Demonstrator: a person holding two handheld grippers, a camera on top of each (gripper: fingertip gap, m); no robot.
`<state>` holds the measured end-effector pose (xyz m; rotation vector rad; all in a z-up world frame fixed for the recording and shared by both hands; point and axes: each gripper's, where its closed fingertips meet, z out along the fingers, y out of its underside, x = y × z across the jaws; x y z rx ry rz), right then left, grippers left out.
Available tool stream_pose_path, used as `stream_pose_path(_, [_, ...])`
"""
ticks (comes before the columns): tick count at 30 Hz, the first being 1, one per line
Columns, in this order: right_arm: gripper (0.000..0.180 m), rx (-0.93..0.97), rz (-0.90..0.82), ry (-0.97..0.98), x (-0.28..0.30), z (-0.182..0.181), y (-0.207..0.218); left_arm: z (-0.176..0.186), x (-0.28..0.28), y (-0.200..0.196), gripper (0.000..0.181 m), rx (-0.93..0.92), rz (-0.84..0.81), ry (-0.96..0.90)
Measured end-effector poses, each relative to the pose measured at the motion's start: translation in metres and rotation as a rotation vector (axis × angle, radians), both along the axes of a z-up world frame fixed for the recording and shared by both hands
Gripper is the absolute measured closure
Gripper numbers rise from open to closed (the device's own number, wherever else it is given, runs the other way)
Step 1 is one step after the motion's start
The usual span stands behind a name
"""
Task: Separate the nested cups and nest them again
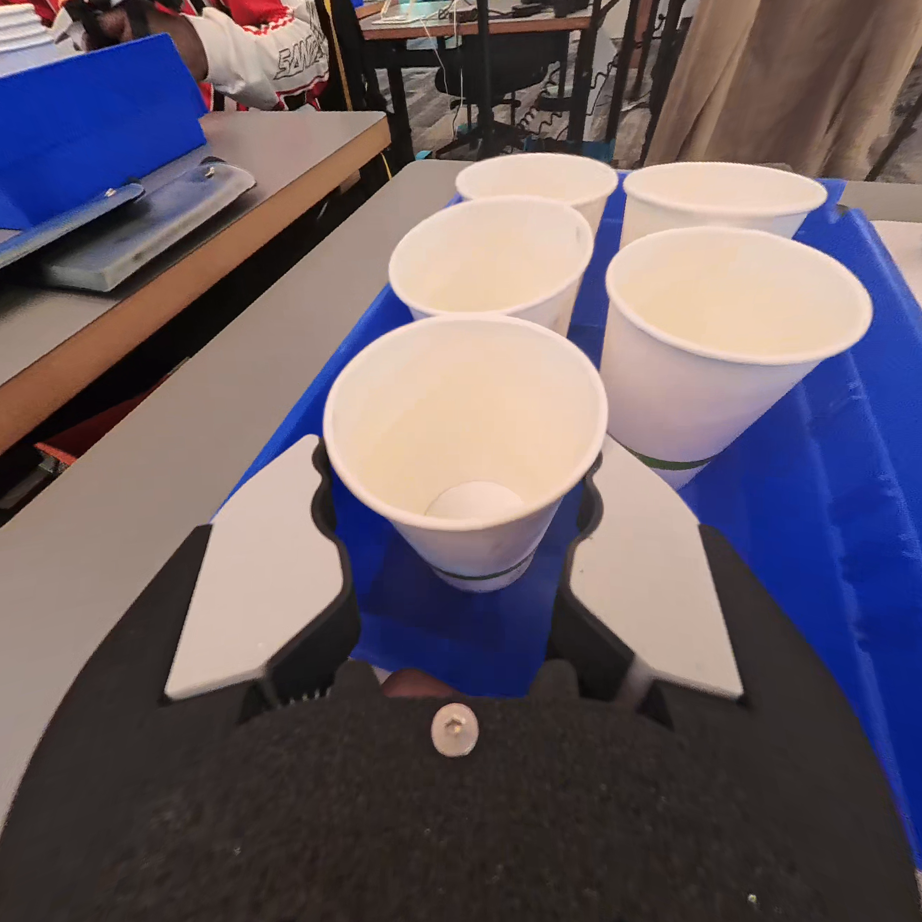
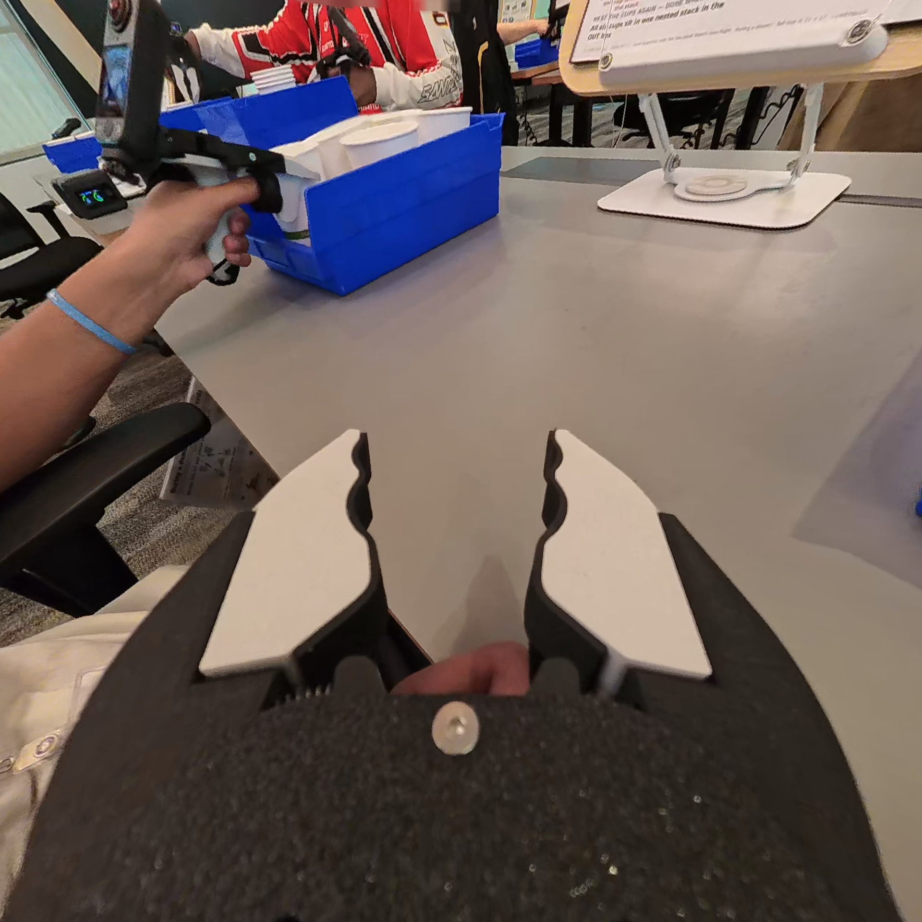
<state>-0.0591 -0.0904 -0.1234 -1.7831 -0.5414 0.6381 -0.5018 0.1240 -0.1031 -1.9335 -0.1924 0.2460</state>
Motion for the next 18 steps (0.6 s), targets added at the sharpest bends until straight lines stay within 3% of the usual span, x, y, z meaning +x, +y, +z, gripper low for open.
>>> stream_pose_path(5, [0.114,0.002,-0.006,-0.001,0.003,0.001,0.001,0.005,0.002,-0.008,0.088,0.028,-0.056,0.008])
stream_pose_path(9, [0.115,0.029,-0.018,0.042,0.017,0.013,0.005,0.036,0.022,-0.035,0.088,0.119,-0.276,0.02])
stream_pose_path(13, [0.114,0.063,0.096,0.157,0.02,0.035,0.002,0.079,0.055,-0.076,0.09,0.171,-0.6,0.029])
stream_pose_path(18, [0.108,0.096,0.371,0.184,-0.007,0.061,-0.003,0.12,0.143,-0.14,0.089,0.189,-1.163,-0.035])
